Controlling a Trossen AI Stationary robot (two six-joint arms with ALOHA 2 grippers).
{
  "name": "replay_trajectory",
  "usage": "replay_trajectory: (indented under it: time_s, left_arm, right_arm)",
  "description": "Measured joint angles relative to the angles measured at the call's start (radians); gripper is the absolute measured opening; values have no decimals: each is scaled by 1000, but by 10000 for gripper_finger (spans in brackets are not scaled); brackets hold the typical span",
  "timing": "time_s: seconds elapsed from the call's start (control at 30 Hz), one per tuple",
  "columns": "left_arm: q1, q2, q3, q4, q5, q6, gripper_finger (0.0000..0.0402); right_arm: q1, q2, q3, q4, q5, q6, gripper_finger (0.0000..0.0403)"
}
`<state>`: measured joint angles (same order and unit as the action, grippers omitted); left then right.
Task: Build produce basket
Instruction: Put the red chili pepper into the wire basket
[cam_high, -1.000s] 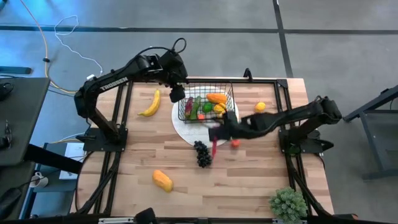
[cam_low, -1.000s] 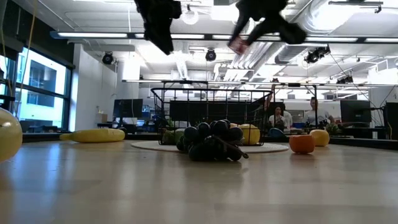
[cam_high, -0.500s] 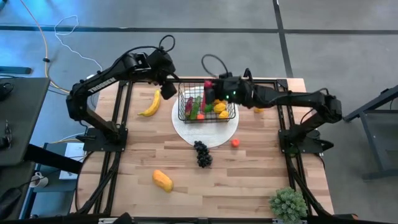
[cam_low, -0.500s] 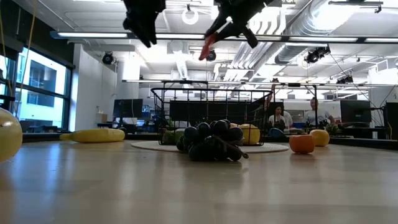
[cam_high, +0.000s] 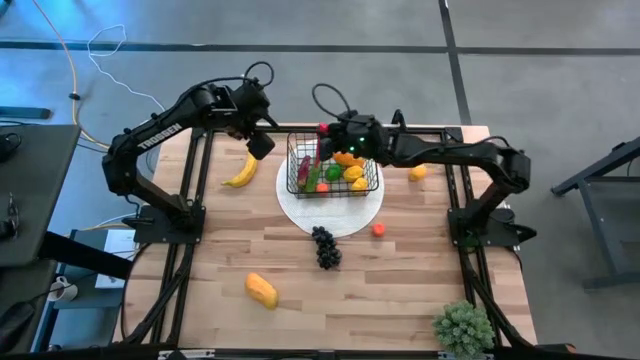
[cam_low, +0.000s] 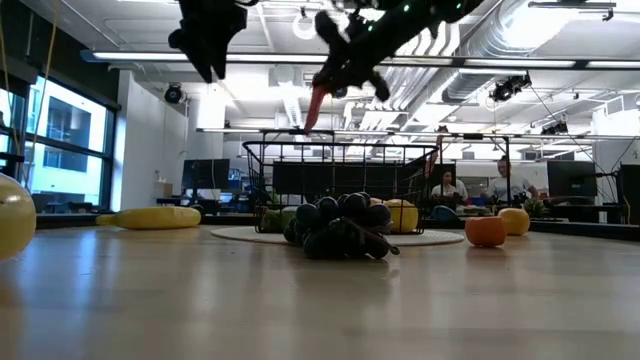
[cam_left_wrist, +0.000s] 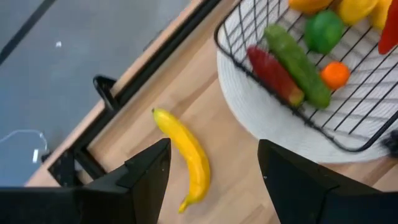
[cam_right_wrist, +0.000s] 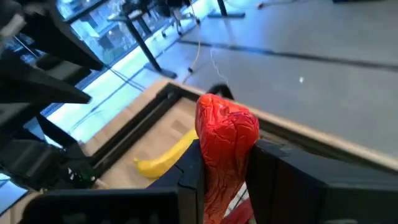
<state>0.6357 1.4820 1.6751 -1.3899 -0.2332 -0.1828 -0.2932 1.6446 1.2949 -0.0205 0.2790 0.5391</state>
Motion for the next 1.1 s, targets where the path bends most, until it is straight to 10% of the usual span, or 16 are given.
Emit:
replay_trajectory:
  time_s: [1.1]
  left_arm:
    - [-22,-59,-210,1,15,-103,232]
  right_arm:
    - [-49,290,0,100,-327,282,111]
